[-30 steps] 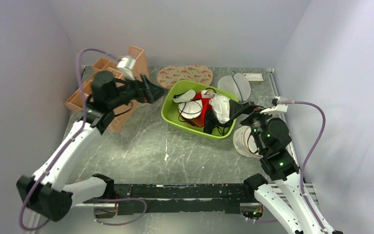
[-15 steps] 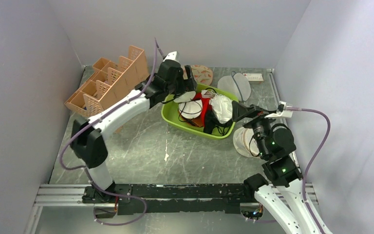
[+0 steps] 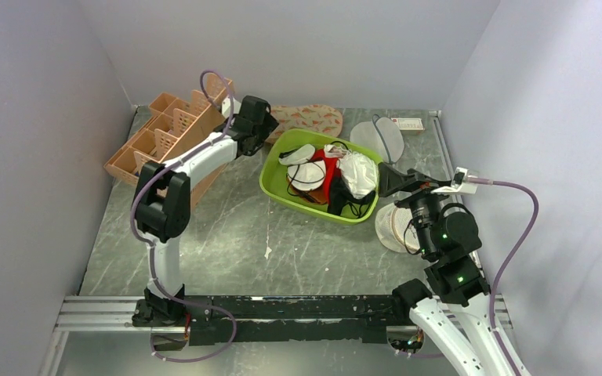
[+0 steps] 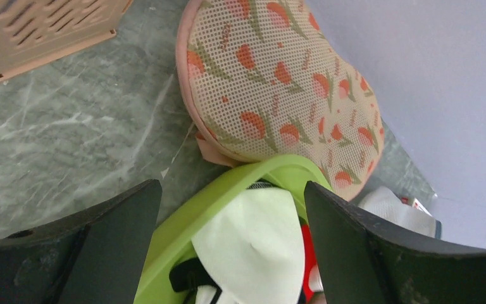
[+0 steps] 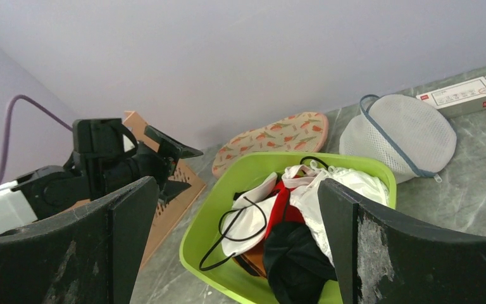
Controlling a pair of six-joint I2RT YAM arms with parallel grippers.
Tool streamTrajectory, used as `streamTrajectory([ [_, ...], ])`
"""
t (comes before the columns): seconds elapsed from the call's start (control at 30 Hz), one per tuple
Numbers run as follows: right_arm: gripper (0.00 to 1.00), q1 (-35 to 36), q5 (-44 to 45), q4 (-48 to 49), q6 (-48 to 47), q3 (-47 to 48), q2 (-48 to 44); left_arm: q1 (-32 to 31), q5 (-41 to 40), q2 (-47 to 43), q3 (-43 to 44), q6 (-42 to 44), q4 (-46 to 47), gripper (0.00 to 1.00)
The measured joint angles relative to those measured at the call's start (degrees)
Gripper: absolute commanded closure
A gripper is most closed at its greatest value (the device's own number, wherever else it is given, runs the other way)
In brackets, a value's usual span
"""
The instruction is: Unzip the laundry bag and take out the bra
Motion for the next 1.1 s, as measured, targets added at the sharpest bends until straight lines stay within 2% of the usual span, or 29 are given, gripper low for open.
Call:
streamTrajectory([
  [0.13, 0.00, 0.00, 0.24, -0.66, -0.04, 0.00, -0.02, -0.15, -0.39, 3.30, 0.00, -2.40, 2.08, 0.08],
  [0.3, 0.00, 0.00, 0.17, -1.27, 0.02, 0.00, -0.09, -0.66, -4.79, 5.73, -2.12, -6.58, 5.42, 0.15],
  [0.47, 0.00, 0.00, -0.09, -2.08, 0.52, 0.13, -0.09, -0.50, -8.63, 7.39, -5.22, -8.66, 10.14, 0.04],
  [0.53, 0.00, 0.00, -0.15, -2.10, 0.83, 0.13, -0.09, -0.50, -9.03, 8.63, -5.22, -9.73, 11.96, 0.03],
  [0.67, 0.00, 0.00, -0.31, -2.19, 1.11, 0.17, -0.24, -0.46, -9.38, 11.89, -5.22, -11.56, 16.26, 0.14],
  [0.73, 0.00, 0.00, -0.31, -2.62, 1.14, 0.48, -0.24, -0.20, -9.46, 13.35, -5.20, -12.52, 17.68, 0.14],
  [0.9, 0.00, 0.02, -0.33, -2.78, 1.18, 1.77, -0.24, 0.33, -9.70, 16.98, -3.39, -12.55, 23.82, 0.25],
  [1.0, 0.00, 0.02, -0.57, -2.78, 1.27, 2.23, -0.24, 0.44, -9.51, 19.17, -1.77, -11.45, 28.04, 0.41],
  [1.1, 0.00, 0.02, -0.92, -2.78, 1.44, 2.29, -0.24, 0.81, -8.37, 19.89, -1.60, -11.13, 31.28, 0.63],
])
